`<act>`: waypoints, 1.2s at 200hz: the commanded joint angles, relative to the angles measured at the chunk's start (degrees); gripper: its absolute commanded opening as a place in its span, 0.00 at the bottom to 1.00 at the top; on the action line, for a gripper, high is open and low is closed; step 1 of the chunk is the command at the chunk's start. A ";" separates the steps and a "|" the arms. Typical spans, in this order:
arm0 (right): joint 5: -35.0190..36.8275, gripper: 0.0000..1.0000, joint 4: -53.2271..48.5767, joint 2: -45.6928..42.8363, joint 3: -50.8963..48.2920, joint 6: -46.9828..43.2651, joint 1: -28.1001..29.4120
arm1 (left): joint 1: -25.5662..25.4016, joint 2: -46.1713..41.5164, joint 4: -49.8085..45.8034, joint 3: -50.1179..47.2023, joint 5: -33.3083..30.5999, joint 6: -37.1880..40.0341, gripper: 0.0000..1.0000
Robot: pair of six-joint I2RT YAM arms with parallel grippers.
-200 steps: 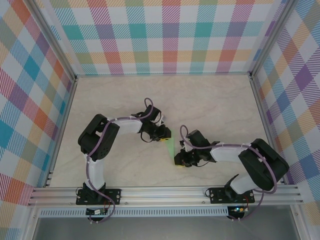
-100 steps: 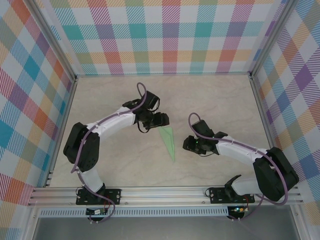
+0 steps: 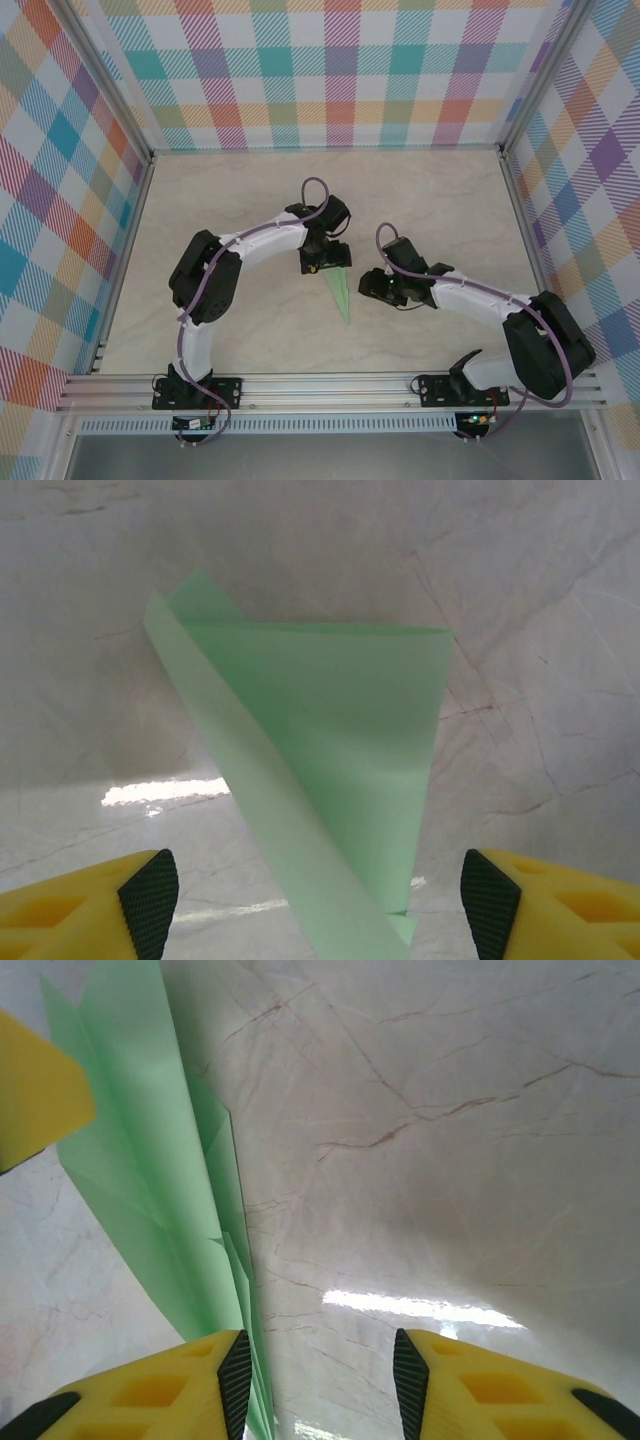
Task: Fold a paper plane with a square sheet of paper (pick it up from the middle)
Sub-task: Move a paper plane to the center of the table.
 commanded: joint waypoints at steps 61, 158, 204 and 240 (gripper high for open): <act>-7.99 0.46 4.11 7.41 4.67 -2.89 -0.17 | 0.46 -5.91 -4.69 -6.19 -5.75 0.67 0.48; -16.00 0.55 7.40 15.42 9.44 -6.32 0.05 | 1.29 -8.33 -1.30 -10.22 -4.54 0.61 0.39; -18.88 0.55 9.65 17.75 9.81 -6.68 0.39 | 1.29 -8.28 -1.02 -10.76 -4.31 0.68 0.38; -20.23 0.52 10.40 18.23 10.18 -7.22 1.05 | 1.36 -8.45 -0.77 -10.94 -4.25 0.64 0.38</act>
